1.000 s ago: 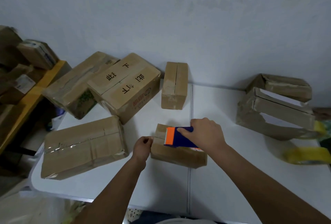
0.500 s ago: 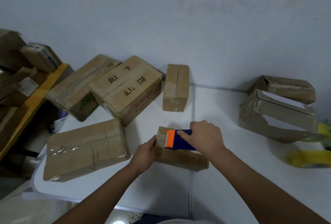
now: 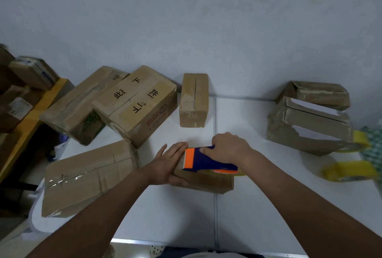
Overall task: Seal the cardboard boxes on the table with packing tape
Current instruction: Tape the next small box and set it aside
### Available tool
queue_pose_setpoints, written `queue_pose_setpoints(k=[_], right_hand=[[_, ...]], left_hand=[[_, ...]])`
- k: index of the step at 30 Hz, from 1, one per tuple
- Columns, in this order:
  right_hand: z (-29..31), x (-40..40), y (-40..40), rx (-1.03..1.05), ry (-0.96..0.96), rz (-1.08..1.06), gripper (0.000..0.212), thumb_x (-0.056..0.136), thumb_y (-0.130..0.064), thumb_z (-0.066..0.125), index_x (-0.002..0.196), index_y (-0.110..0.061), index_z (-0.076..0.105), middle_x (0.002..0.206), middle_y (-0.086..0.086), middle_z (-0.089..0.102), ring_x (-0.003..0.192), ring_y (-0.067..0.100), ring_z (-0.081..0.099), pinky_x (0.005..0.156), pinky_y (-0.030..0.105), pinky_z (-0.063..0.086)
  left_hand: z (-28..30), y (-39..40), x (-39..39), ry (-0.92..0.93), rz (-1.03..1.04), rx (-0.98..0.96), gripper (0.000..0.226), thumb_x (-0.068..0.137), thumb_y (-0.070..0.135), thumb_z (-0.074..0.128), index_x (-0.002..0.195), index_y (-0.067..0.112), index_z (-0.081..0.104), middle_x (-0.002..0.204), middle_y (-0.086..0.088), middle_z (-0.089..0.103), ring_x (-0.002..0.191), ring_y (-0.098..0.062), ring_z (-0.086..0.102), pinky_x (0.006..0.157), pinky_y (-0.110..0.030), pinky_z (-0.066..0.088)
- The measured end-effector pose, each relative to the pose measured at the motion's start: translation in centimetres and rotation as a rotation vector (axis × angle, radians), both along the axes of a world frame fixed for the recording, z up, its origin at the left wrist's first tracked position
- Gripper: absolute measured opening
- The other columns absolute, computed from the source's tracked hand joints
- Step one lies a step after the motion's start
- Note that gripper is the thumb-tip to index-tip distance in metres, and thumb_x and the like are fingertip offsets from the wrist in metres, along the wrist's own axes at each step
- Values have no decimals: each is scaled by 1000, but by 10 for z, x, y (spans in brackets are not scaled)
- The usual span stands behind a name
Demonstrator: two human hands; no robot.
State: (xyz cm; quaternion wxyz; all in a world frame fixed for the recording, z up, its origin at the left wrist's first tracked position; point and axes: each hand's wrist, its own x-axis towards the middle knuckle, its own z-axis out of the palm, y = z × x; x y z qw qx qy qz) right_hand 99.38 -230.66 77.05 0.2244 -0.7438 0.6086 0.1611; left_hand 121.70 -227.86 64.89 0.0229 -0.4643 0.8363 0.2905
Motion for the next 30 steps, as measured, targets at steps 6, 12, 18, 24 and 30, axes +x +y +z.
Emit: queue_pose_setpoints(k=[6,12,18,24,30], right_hand=[[0,-10,-6,35,-78,7,61,83,-73,50,101,-16,64,87,0,63,77,17,61,74,30,53],[1,-58,-5,57,-123,-79,58,82,-72,54,71,-15,55,69,1,57,62,15,55,62,29,44],[-20,-115,2,96,-145,-119,66,81,-74,54,87,-9,69,82,7,68,73,20,63,62,28,44],[-46,-130,13,61,-257,-159,61,83,-70,53,88,-12,69,83,5,67,75,18,62,65,27,44],[-51,-132,11,79,-278,-135,59,86,-69,50,94,-13,69,89,5,68,80,17,63,65,25,43]], left_hand=[[-4,-5,2,-12,-24,-44,117,74,85,53,158,26,-3,163,2,9,150,-13,8,119,-34,-3],[-8,-5,4,-26,-5,-46,121,68,93,45,157,30,-6,163,7,7,148,-9,11,122,-35,0],[-8,-7,3,-33,-14,-56,121,68,90,51,157,28,-2,162,6,11,145,-11,16,124,-40,9],[3,-9,-4,-195,-101,-145,128,65,98,29,158,17,-5,166,-5,1,152,-21,0,121,-35,-11],[1,9,-61,-233,-197,-262,120,77,91,34,158,12,-6,164,-9,-13,151,-26,-16,123,-51,0]])
